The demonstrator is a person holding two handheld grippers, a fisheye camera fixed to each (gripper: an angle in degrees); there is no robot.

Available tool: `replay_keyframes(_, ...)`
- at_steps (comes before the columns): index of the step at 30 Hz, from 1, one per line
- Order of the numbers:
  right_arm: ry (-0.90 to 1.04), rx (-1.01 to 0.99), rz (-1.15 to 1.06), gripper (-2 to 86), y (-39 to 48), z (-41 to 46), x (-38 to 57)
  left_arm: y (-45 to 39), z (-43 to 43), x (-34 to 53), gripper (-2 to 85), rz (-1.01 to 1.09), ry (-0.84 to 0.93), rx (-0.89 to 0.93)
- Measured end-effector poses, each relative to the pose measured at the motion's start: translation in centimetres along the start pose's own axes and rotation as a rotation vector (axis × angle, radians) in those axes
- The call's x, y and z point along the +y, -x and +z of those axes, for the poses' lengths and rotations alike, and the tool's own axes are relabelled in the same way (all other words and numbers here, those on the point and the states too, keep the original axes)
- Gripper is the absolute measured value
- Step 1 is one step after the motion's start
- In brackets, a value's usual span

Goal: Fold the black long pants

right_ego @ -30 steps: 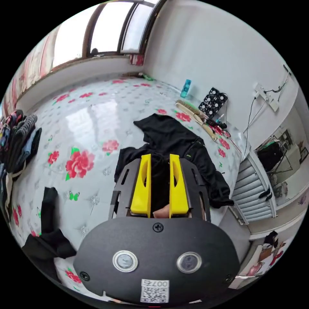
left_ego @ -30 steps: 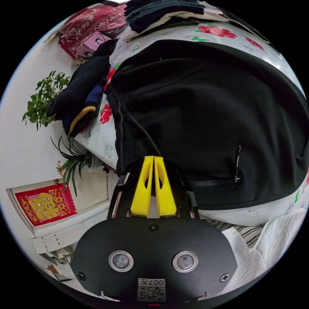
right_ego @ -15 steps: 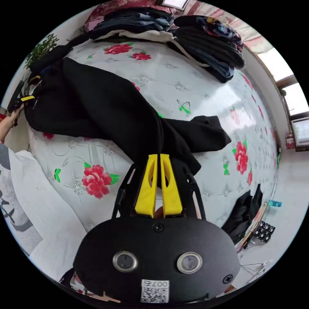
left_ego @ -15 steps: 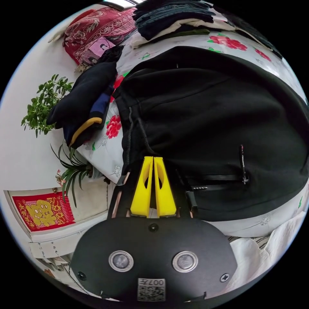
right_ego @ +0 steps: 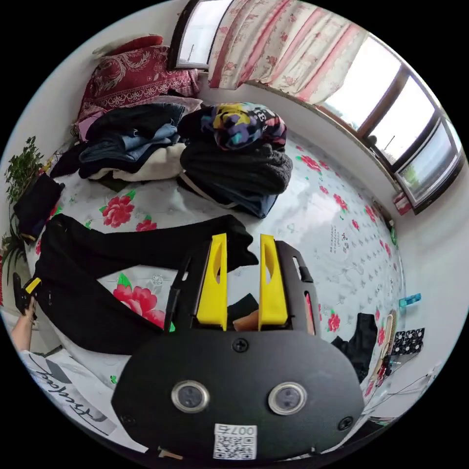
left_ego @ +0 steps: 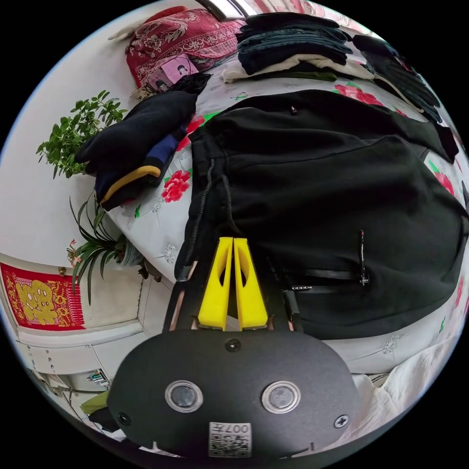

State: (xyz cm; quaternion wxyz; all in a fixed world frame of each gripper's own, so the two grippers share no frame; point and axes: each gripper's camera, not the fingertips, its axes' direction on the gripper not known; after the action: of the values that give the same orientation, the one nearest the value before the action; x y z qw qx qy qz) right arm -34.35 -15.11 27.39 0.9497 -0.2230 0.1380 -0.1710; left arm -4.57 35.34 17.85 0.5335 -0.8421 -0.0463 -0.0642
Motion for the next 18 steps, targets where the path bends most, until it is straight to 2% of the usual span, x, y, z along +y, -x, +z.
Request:
replay_keyframes(6, 0.170, -0.029, 0.349, 9.2, -9.0, 6.0, 12.4, -0.4, -0.3, 0.0, -1.0, -0.006, 0.001, -0.016)
replay_keyframes(9, 0.227, -0.142, 0.540, 9.1, -14.1, 7.3, 17.8, -1.0, -0.3, -0.5, -1.0, 0.021, 0.031, -0.045)
replay_keyframes(12, 0.256, -0.268, 0.625, 7.4, -17.0, 8.5, 20.5, -1.6, -0.4, -1.0, -1.0, 0.063, 0.058, -0.074)
replay_keyframes(15, 0.200, -0.436, 0.643, 2.9, -18.2, 8.1, 21.4, -1.4, -0.6, -1.2, -1.0, 0.052, 0.074, -0.056)
replay_keyframes(18, 0.066, -0.470, 0.697, 0.8, -20.0, 3.7, 22.4, -1.4, -0.9, -1.0, -1.0, 0.052, 0.067, -0.044)
